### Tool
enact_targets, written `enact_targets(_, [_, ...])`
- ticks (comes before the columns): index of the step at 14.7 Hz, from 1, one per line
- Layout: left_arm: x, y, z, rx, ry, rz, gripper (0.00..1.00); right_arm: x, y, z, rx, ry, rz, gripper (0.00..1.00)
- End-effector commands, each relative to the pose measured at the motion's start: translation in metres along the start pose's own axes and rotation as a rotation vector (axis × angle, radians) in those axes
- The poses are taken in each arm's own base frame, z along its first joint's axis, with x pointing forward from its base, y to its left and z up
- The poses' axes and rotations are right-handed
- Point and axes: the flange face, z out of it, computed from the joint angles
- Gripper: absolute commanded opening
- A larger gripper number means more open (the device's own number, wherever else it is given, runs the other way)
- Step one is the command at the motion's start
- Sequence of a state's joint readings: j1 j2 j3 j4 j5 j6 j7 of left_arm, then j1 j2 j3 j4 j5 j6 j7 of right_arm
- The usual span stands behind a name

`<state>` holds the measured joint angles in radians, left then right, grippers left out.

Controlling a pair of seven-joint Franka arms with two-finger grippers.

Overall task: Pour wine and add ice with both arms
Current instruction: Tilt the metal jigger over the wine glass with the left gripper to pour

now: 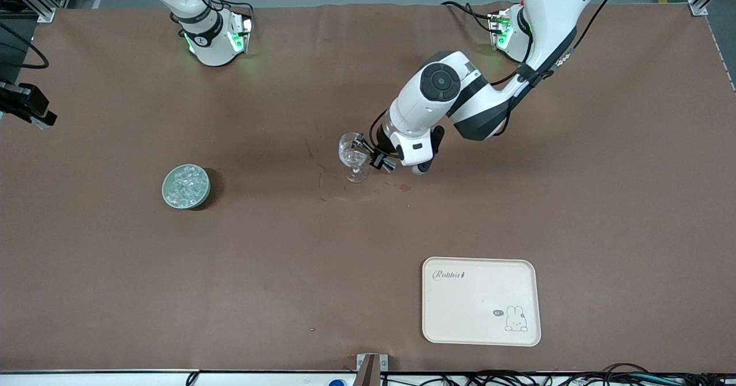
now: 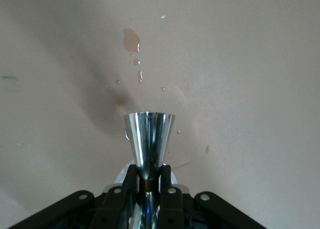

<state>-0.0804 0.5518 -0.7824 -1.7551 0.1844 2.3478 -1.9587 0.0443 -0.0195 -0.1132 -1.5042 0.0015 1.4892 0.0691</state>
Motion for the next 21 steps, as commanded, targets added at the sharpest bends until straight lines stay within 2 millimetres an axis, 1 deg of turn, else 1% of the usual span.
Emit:
enact_targets(1, [-0.011,-0.004,-0.011,0.004,0.056,0.053,0.0,0.0,-0.002,-0.004,-0.015,0.007,-0.008,0.03])
enact_targets(3, [-0.015,-0.006,-0.011,0.014,0.073,0.074,0.0,0.0,-0.001,-0.004,-0.015,0.007,-0.008,0.03])
enact_targets(8, [-0.016,-0.002,-0.024,0.032,0.117,0.093,0.0,0.0,0.002,-0.004,-0.008,0.007,-0.004,0.03])
enact_targets(9, [-0.016,0.004,-0.031,0.02,0.104,0.074,0.0,0.001,0.002,-0.004,-0.008,0.005,-0.004,0.03])
enact_targets(11, [-0.011,0.009,-0.036,0.019,0.075,0.041,0.0,0.001,0.002,-0.004,-0.008,0.007,-0.002,0.03])
enact_targets(12, [-0.01,0.009,-0.037,0.034,0.03,0.006,0.0,0.002,0.003,-0.003,-0.007,0.005,-0.002,0.03])
enact_targets(13, [-0.005,0.012,-0.04,0.041,-0.007,-0.032,0.0,0.003,0.004,-0.002,-0.007,0.004,0.001,0.03])
enact_targets(15, [0.001,0.02,-0.052,0.037,-0.069,-0.061,0.0,0.003,0.001,-0.001,-0.007,0.001,-0.001,0.03])
enact_targets(16, [0.017,0.025,-0.056,0.042,-0.118,-0.091,0.0,0.002,-0.001,-0.001,-0.007,-0.001,0.004,0.03])
enact_targets(17, [0.027,0.03,-0.062,0.04,-0.163,-0.106,0.0,0.001,-0.005,0.0,-0.006,-0.009,0.002,0.03])
enact_targets(18, [0.042,0.036,-0.07,0.03,-0.205,-0.128,0.0,0.0,-0.013,0.0,-0.005,-0.012,-0.012,0.03])
enact_targets(19, [0.064,0.041,-0.072,0.025,-0.254,-0.16,0.0,-0.002,-0.025,-0.001,-0.005,-0.01,-0.018,0.03])
enact_targets(20, [0.078,0.043,-0.077,0.013,-0.31,-0.165,0.0,-0.003,-0.033,0.0,-0.004,-0.013,-0.006,0.03])
enact_targets(21, [0.099,0.047,-0.086,-0.016,-0.357,-0.181,0.0,-0.004,-0.044,0.0,-0.001,-0.014,0.003,0.03])
